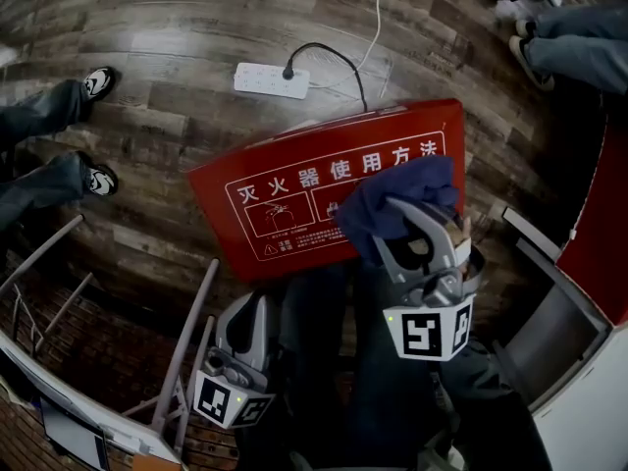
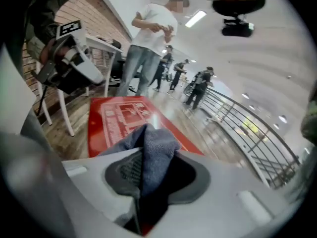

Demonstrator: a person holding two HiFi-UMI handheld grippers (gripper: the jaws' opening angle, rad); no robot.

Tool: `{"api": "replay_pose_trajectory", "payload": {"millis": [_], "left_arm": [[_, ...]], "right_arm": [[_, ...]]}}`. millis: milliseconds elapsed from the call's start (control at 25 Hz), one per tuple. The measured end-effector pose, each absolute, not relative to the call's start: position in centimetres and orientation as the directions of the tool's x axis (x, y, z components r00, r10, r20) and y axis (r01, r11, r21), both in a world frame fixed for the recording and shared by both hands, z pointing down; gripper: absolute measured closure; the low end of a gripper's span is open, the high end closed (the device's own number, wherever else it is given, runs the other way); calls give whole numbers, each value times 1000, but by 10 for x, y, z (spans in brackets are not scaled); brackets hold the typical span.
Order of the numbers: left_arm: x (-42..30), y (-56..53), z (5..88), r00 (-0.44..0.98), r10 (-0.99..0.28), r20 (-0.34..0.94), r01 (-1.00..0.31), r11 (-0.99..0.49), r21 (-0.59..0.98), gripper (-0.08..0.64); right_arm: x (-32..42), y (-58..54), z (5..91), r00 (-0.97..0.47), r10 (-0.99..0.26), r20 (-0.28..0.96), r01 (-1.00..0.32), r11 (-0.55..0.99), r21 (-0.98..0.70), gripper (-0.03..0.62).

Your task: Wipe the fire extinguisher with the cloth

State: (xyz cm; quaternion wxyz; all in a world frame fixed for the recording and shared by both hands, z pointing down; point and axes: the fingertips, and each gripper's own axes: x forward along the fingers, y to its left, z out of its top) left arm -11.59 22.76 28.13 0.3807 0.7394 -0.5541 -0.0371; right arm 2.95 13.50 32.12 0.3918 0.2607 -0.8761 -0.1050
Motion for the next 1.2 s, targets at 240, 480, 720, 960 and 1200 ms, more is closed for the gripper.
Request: {"api": "replay_pose_trajectory", "payload": {"millis": [240, 480, 720, 960, 1200], "left_arm": [[-130, 228, 282, 371, -854, 364, -794, -89, 601, 555], [-143, 228, 287, 345, -863, 368, -789, -55, 612, 555], [-154, 226, 286, 305, -876, 374, -801, -24, 599, 555], [-153, 226, 283, 307, -882, 357, -795, -31, 606, 555], [-150, 231, 284, 305, -882, 359, -791, -25, 612, 555]], "right_arm": [[91, 54, 325, -369, -636, 678, -621, 712, 329, 502], [-18, 63, 322, -595, -462, 657, -463, 866, 190, 506], [-112, 155, 324, -703, -249, 666, -165, 968, 188, 505], [-51, 94, 318, -671, -390, 631, -334, 918, 212, 505], [-44, 57, 322, -565, -482, 670, -476, 854, 212, 506]]}}
